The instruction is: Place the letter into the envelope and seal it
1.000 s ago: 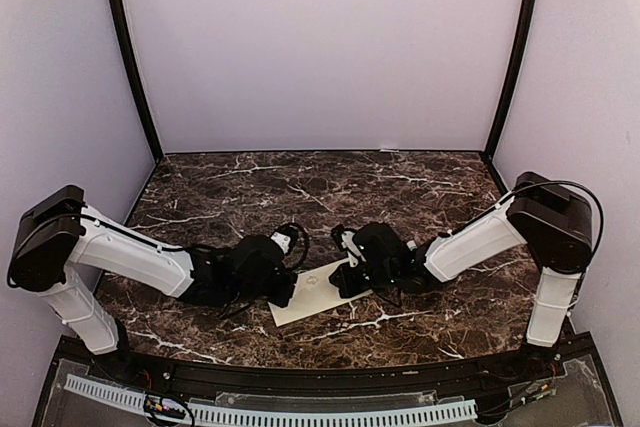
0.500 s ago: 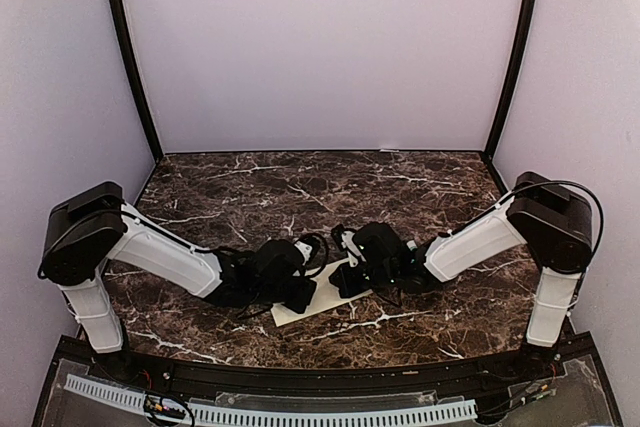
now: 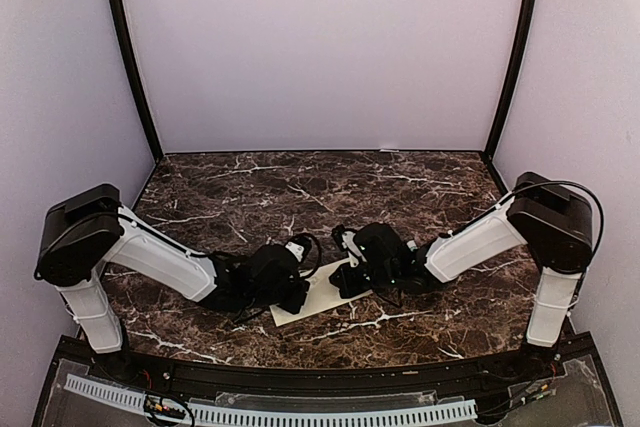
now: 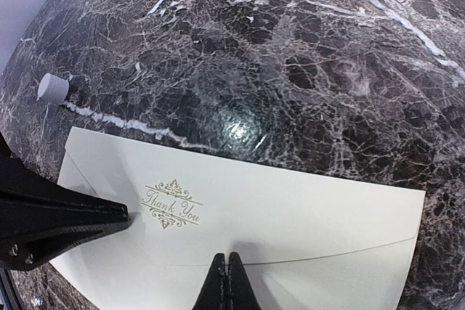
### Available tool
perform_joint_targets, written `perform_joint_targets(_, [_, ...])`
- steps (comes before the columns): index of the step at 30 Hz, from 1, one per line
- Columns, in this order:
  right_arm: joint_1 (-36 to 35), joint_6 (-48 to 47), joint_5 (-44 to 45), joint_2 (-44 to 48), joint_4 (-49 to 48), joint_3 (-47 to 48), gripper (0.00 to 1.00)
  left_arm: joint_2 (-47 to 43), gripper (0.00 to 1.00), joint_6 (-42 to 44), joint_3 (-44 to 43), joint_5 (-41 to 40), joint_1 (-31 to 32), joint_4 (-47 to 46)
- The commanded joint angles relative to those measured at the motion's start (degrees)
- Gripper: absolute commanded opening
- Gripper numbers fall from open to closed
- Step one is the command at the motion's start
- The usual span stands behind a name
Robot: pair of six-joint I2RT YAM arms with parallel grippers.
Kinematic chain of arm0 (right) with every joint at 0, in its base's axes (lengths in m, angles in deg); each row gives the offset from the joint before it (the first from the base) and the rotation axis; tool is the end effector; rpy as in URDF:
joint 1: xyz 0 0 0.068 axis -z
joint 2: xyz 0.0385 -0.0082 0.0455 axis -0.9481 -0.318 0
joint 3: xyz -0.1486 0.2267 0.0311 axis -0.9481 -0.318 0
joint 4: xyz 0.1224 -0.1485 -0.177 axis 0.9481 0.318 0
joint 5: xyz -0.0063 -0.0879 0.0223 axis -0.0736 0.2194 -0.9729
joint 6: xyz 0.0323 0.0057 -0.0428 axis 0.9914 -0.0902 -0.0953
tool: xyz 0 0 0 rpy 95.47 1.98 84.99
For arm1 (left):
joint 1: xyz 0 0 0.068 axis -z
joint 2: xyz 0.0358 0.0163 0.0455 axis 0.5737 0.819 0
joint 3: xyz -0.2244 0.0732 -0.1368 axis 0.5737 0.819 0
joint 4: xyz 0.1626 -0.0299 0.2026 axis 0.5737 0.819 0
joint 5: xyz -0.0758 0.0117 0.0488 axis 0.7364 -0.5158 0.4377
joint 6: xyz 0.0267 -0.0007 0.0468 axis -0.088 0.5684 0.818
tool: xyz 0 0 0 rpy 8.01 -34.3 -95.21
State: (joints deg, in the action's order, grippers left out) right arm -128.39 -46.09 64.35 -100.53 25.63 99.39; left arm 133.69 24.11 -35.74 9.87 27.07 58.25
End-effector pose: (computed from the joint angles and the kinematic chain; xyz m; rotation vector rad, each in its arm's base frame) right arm 0.1949 0.3008 0.1144 -0.5795 2.3369 0.7878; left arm 0.1669 -0.2959 0.1243 0.5455 2.2397 -0.5451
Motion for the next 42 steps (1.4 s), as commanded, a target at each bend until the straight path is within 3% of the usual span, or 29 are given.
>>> perform_joint_targets(1, [0.2,0.3,-0.6,1.1,4.4,0.0,0.00,-2.9,0.00,-0.5,2.6,-3.6,-0.2,3.1])
perform_joint_targets(18, [-3.4,-1.5,-2.1,-3.0,5.7,9.9,0.00,-3.5,0.00,0.1,3.5,-2.1,-0.1,1.7])
perform_joint_targets(42, [-0.4,1.9,5.9,-2.5,3.6,-0.8,0.00,-5.6,0.00,-0.1,5.9,-5.3,-0.9,2.6])
